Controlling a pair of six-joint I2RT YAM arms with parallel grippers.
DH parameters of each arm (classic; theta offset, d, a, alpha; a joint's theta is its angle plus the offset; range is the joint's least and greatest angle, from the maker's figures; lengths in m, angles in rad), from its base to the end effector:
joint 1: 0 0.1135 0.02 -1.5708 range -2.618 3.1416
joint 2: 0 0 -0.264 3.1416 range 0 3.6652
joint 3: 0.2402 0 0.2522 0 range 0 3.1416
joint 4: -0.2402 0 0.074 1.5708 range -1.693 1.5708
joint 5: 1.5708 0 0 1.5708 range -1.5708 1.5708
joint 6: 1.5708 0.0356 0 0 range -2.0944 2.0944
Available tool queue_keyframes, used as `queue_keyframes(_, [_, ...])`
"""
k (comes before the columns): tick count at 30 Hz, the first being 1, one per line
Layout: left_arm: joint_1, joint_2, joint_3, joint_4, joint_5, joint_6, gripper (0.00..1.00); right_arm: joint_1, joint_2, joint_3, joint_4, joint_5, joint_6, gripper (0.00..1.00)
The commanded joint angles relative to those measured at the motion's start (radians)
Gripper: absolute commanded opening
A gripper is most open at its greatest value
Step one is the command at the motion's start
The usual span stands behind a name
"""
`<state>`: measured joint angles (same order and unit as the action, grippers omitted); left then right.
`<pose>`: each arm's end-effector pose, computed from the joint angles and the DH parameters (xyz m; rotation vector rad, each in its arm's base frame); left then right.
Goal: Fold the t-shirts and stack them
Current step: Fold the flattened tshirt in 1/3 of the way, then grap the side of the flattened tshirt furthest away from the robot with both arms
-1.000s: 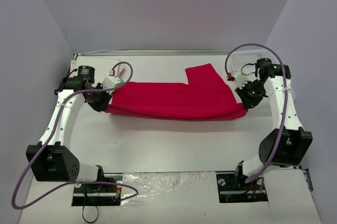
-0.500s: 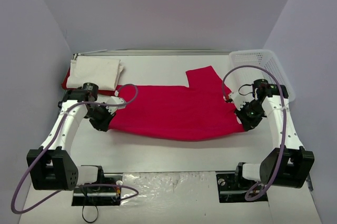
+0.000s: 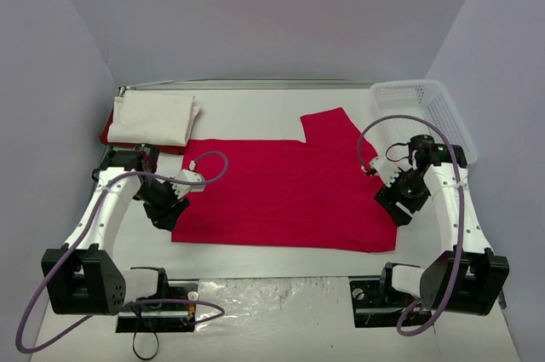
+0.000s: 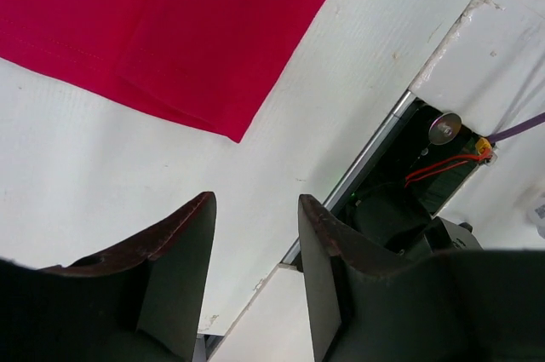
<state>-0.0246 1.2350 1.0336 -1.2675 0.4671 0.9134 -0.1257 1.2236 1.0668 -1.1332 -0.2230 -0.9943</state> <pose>0.1953 -0.0208 0.2673 1.2962 2.4828 -0.5401 0.2109 -0.0187 0.2783 -1.2123 2.5090 0.0551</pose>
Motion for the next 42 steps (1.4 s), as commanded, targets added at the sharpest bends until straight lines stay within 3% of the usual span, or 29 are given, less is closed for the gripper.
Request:
queue_keyframes(1, [0.008, 0.013, -0.003, -0.04, 0.013, 0.039, 0.42, -0.008, -0.004, 0.047, -0.042, 0.025, -0.017, 0.63])
queue_keyframes(5, [0.014, 0.076, 0.026, 0.103, -0.009, -0.082, 0.42, -0.008, 0.075, 0.114, 0.009, -0.005, 0.005, 0.62])
queue_keyframes(11, [0.018, 0.237, 0.212, 0.204, 0.178, -0.237, 0.43, -0.006, 0.287, 0.381, 0.078, -0.177, 0.072, 0.61])
queue_keyframes(16, [0.02, 0.438, 0.484, 0.218, 0.278, -0.303, 0.44, 0.029, 0.512, 0.652, 0.079, -0.295, 0.154, 0.61])
queue_keyframes(21, [0.02, 0.718, 0.756, 0.1, 0.341, -0.298, 0.36, 0.15, 0.758, 0.887, 0.075, -0.248, 0.241, 0.59])
queue_keyframes(23, [0.02, 0.78, 0.858, 0.072, 0.364, -0.356, 0.35, 0.179, 0.829, 0.924, 0.079, -0.23, 0.252, 0.59])
queue_keyframes(25, [0.057, 0.827, 0.87, 0.131, 0.37, -0.46, 0.32, 0.205, 0.882, 0.963, 0.079, -0.222, 0.264, 0.59])
queue_keyframes(29, [0.054, 0.876, 0.868, 0.177, 0.384, -0.516, 0.32, 0.219, 0.942, 0.989, 0.09, -0.23, 0.267, 0.58])
queue_keyframes(36, [0.051, 0.925, 0.911, 0.308, 0.233, -0.541, 0.34, 0.238, 0.994, 0.996, 0.105, -0.24, 0.27, 0.57])
queue_keyframes(42, [0.038, 1.012, 0.965, 0.316, 0.113, -0.548, 0.34, 0.242, 1.019, 0.999, 0.11, -0.223, 0.273, 0.57])
